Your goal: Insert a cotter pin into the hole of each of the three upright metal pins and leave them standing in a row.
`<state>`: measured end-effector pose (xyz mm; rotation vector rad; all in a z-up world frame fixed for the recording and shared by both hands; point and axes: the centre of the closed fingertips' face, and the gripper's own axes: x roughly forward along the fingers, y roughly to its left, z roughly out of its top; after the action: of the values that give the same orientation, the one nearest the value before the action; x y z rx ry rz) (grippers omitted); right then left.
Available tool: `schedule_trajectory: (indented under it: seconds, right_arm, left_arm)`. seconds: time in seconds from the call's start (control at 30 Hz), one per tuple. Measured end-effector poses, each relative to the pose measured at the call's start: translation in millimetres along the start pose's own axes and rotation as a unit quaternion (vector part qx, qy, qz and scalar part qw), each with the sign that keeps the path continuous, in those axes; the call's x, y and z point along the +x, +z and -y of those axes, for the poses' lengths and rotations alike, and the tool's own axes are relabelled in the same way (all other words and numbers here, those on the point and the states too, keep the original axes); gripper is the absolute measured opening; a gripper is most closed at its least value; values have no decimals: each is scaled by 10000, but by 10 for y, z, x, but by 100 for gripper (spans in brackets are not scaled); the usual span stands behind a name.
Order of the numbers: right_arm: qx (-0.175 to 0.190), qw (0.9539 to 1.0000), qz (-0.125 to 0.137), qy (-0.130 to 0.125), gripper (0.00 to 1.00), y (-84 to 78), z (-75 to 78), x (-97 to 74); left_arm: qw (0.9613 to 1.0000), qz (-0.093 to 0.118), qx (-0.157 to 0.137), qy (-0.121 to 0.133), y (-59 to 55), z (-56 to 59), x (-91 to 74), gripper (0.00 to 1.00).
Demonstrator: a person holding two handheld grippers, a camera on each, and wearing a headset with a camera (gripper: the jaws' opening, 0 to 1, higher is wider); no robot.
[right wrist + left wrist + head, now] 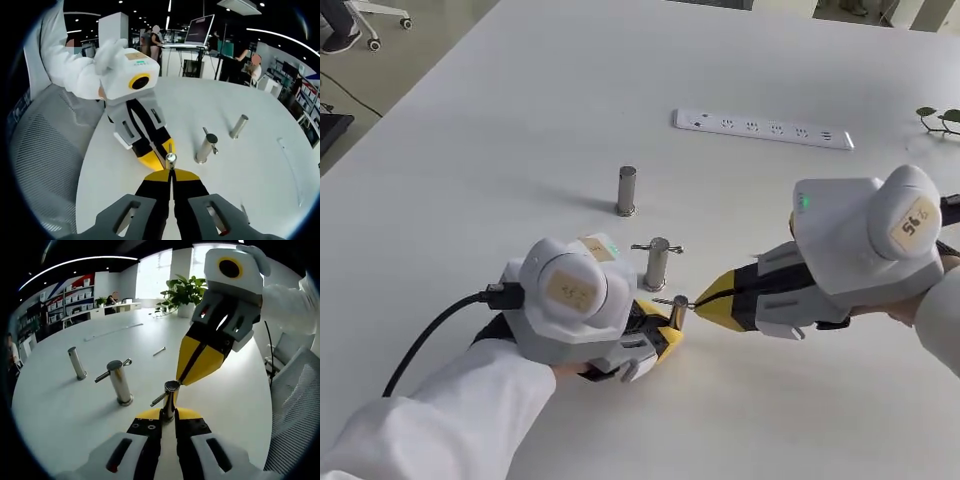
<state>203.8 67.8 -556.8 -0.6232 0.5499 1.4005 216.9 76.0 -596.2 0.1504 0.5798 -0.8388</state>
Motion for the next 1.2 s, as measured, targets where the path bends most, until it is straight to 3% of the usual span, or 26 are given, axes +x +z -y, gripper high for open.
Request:
schedule_trajectory:
  seconds: [0.2,0.43,0.67,0.83,0.97,1.1,1.2]
  right_arm:
    - [116,9999,98,62,0,15,-22,-20]
    - [142,9997,197,52,8,64,-6,9]
    - [122,9996,244,18,13,90,4,79]
    - [52,9997,228,62,10,74,-8,143]
    - [46,9998,210,56,9,68,10,175]
    - [28,9998,177,110,9,52,13,207]
    - [21,9998,165,150,9,46,5,239]
  left_arm:
    - [10000,76,58,15,37,-13,-8,8]
    - [10000,62,-17,-41,32,-15,-38,15]
    - [9996,89,-127,-252,33,42,-181,41]
    - [9987,108,-170,-467,-1,101,-326,47]
    - [9986,66,-90,-511,-44,112,-405,61]
    - [9977,111,-336,-579,-42,116,-510,70]
    - [9959,285,-513,-683,10,128,-584,77]
